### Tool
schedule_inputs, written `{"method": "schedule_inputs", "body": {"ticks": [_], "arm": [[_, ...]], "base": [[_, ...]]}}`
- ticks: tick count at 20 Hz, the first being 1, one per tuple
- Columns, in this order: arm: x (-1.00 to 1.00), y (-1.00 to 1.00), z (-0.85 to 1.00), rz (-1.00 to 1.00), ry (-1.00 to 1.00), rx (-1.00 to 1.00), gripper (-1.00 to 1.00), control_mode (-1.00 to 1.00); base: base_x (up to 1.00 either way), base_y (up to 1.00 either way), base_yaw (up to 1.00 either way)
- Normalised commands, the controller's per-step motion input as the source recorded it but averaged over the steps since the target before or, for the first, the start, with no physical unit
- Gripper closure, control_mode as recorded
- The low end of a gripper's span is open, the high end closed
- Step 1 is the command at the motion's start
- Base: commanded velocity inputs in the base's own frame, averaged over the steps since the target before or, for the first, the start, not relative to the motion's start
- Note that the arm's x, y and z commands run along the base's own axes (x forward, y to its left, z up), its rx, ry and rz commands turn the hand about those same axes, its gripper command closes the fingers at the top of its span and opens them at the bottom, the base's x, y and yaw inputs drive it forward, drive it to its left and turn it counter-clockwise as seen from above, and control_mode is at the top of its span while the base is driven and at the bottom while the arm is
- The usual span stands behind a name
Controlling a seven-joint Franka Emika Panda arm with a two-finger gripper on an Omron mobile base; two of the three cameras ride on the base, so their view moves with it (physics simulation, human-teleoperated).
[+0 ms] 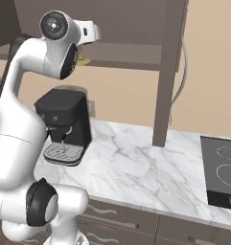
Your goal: Pick the candle and candle from the dining table and place them in the open cabinet. Close the cabinet after placing the objects.
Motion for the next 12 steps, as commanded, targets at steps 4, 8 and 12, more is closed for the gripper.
{"method": "schedule_inputs", "body": {"ticks": [4,8,12], "arm": [[0.37,-0.08,0.0,0.0,0.0,0.06,1.0,-1.0],[0.34,-0.08,-0.01,0.0,0.0,0.03,1.0,-1.0],[0.35,-0.02,-0.03,0.0,-0.01,0.0,1.0,-1.0]], "base": [[0.0,0.0,0.0],[0.0,0.0,0.0],[0.0,0.0,0.0]]}}
